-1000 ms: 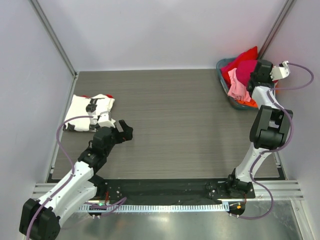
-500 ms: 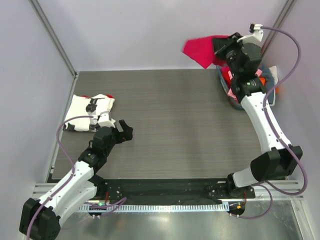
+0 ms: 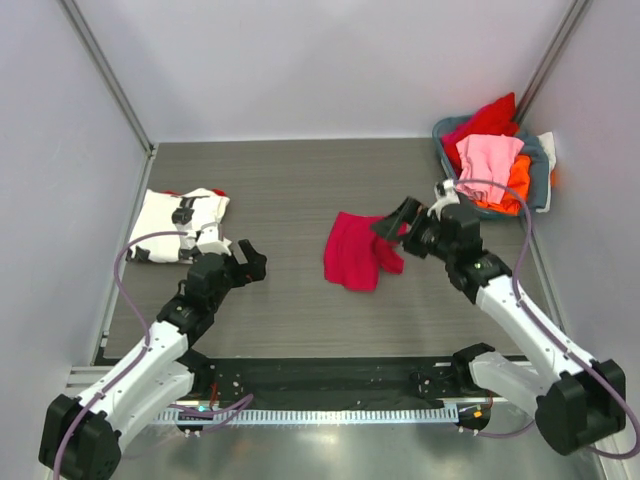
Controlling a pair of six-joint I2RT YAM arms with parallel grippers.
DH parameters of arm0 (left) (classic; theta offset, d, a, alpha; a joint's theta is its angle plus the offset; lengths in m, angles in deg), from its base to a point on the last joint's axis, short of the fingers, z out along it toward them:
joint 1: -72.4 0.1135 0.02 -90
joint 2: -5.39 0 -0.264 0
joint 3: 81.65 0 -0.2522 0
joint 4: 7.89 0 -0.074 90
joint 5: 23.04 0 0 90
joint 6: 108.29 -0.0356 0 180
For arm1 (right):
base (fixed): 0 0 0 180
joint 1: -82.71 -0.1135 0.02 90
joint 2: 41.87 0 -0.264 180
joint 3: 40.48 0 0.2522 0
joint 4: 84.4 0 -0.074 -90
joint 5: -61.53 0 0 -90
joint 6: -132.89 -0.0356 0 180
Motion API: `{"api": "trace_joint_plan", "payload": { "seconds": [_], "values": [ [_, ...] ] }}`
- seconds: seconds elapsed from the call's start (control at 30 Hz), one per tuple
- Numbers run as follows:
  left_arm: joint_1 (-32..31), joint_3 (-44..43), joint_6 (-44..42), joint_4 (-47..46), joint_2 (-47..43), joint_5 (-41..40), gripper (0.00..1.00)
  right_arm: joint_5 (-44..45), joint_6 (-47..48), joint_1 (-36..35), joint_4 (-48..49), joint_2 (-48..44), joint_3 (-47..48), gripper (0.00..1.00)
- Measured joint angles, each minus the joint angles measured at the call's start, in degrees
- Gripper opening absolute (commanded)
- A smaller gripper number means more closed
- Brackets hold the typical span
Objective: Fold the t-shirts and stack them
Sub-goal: Move the tshirt to the center of the board
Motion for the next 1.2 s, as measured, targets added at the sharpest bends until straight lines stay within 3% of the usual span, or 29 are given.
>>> {"api": "trace_joint_plan", "payload": {
  "seconds": [0.1, 0.2, 0.33, 0.43, 0.57, 0.67, 1.0, 1.2],
  "values": [
    [0.00, 0.00, 0.24, -0.59, 1.70, 1.14, 1.00, 3.48, 0.57, -1.22, -7.48, -7.41, -5.99, 1.00],
    [0.00, -0.55, 1.20, -0.66, 4.90, 3.48, 0.97, 10.38, 1.68, -1.22, -12.15, -11.67, -5.60, 1.00],
    [-2.45, -3.48, 3.67, -0.70, 10.03, 6.84, 0.97, 19.04, 3.21, -1.22, -17.44, -10.67, -3.45, 1.00],
    [-8.66, -8.00, 4.66, -0.66, 14.82, 7.28, 0.97, 23.17, 3.26, -1.22, -19.69, -7.43, -2.95, 1.00],
    [-17.38, -17.66, 4.39, -0.20, 23.58, 7.02, 0.97, 29.00, 1.51, -1.22, -22.56, -5.16, -2.95, 0.90],
    [-21.38, -26.82, 3.56, 1.36, 31.63, 6.99, 0.96, 33.14, -0.61, -1.22, -23.32, -6.05, -3.28, 0.71],
    [-28.17, -55.30, 1.84, 11.50, 60.37, 6.84, 0.89, 34.95, -4.22, 2.19, -25.35, -12.07, -6.16, 0.66],
    [-31.52, -74.99, 1.29, 23.06, 76.61, 5.25, 0.67, 34.99, -4.87, 3.08, -27.80, -18.71, -6.38, 0.66]
  ]
}}
